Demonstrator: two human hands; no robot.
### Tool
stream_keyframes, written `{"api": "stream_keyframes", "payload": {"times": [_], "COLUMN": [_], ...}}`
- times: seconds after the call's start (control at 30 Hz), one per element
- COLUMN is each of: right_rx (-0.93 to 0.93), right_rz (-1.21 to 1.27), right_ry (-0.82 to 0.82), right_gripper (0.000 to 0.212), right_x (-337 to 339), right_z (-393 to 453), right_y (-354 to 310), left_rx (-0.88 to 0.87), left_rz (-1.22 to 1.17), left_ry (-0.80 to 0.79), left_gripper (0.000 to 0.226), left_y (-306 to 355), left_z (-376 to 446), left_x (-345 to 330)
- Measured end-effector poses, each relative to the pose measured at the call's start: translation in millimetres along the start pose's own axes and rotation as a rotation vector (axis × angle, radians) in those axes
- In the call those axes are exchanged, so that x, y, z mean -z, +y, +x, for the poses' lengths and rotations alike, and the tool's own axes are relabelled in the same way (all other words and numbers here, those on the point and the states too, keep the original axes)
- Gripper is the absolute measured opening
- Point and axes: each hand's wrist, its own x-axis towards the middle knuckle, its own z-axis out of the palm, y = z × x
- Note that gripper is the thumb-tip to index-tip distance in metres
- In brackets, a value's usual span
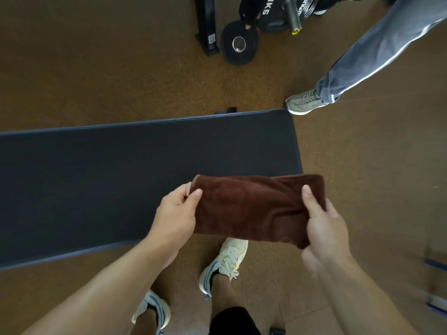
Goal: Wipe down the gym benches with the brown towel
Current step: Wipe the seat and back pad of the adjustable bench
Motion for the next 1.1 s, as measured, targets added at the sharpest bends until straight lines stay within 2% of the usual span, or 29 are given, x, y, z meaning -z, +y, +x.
{"api": "stream_keyframes", "payload": {"times": [0.1,0.2,0.3,0.37,0.47,0.57,0.63,0.7,0.73,0.8,0.87,0.93,1.0,1.1], "right_rx": [0.218,0.507,0.688,0.763,0.759,0.653,0.530,0.461,0.473,0.551,0.598,0.564,0.536,0.650], "right_rz": [-0.041,-0.076,-0.145,-0.345,-0.588,-0.898,-1.106,-1.104,-1.058,-0.979,-0.944,-1.048,-1.173,-1.259], "right_ry": [0.106,0.203,0.123,0.028,-0.115,-0.373,-0.556,-0.643,-0.629,-0.476,-0.264,-0.126,-0.035,0.032], "right_gripper": [0.010,0.006,0.013,0.025,0.038,0.046,0.043,0.033,0.029,0.032,0.053,0.081,0.100,0.103], "right_x": [12,19,14,2,-23,-46,-54,-52,-48,-41,-43,-54,-75,-110], "right_z": [-1,-16,-32,-26,-1,16,6,-10,-15,-11,13,48,80,118], "right_y": [-36,-77,-98,-95,-71,-29,4,30,38,46,44,41,38,21], "left_rx": [-0.002,0.010,-0.028,-0.062,-0.141,-0.242,-0.193,-0.098,-0.060,-0.016,-0.006,-0.011,-0.022,-0.029], "left_rz": [0.008,0.024,0.112,0.219,0.431,0.862,1.080,1.229,1.287,1.366,1.391,1.395,1.402,1.427], "left_ry": [-0.070,-0.139,-0.148,-0.113,-0.008,0.147,0.161,0.117,0.084,0.034,0.046,0.072,0.084,0.107], "left_gripper": [0.018,0.031,0.036,0.038,0.055,0.085,0.112,0.138,0.149,0.161,0.166,0.166,0.165,0.165], "left_y": [9,20,24,23,19,18,20,20,18,12,7,5,4,1], "left_z": [2,6,9,11,14,22,30,37,40,42,43,44,43,44], "left_x": [-24,-47,-56,-52,-32,1,25,42,45,43,37,36,38,37]}}
